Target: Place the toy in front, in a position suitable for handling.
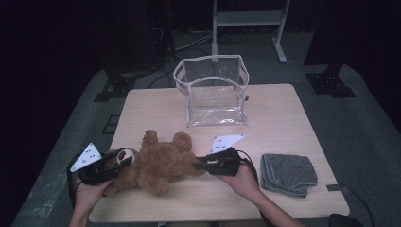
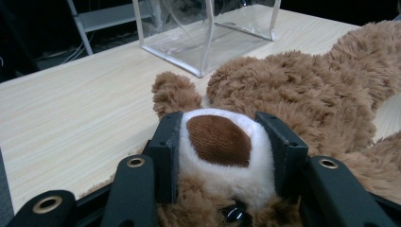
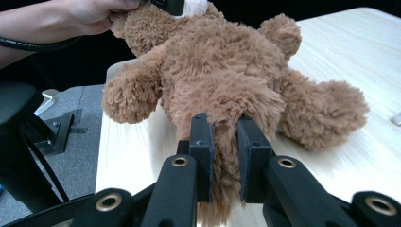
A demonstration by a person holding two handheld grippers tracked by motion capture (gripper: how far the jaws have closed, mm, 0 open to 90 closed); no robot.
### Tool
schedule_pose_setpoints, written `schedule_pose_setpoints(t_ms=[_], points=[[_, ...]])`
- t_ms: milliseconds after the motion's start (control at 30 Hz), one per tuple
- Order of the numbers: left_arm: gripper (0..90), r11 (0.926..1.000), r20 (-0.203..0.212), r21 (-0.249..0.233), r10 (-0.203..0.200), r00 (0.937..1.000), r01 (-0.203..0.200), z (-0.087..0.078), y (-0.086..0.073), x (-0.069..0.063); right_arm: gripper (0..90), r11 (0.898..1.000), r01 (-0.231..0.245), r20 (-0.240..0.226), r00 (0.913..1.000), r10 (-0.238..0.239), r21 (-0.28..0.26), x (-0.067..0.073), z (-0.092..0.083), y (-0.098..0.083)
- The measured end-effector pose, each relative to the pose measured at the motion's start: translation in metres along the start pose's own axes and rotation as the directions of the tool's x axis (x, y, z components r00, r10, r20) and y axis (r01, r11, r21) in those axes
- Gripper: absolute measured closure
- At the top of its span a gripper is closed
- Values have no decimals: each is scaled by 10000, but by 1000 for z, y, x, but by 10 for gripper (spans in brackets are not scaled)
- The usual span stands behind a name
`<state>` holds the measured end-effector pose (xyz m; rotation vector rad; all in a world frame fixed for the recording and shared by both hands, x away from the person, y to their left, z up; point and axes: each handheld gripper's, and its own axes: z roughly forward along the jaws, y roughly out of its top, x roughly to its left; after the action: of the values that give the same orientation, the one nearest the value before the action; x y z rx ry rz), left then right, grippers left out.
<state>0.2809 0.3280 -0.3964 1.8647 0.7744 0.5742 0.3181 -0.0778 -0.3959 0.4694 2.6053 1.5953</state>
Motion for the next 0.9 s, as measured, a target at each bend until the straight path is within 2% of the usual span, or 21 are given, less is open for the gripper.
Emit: schedule_pose_setpoints(t_ms=[233,433,567,700,900], points=[[538,9987,190,-423,307,9993,-299,8,20,-10,787,9999,147,229,9996,-145,-84,2,-22,8],[537,9947,703,-963,437,9966,-368,29,41,-26,787,9994,315,724,9969,-307,-104,7,-62,11],[536,9912,1167,-1250,573,9915,-426,53,55,-43,787,9990,444,1215,9916,-435,-49,10,-95,8],[536,9906,1678,-1279,700,9833,-487,83,65,-63,787,9993,383,1729,9842,-380,15,13,-128,-5],[534,9923,2361,-1147,738,9689,-476,126,63,-93,786,9997,-19,2251,9743,-41,263,13,-165,-39]])
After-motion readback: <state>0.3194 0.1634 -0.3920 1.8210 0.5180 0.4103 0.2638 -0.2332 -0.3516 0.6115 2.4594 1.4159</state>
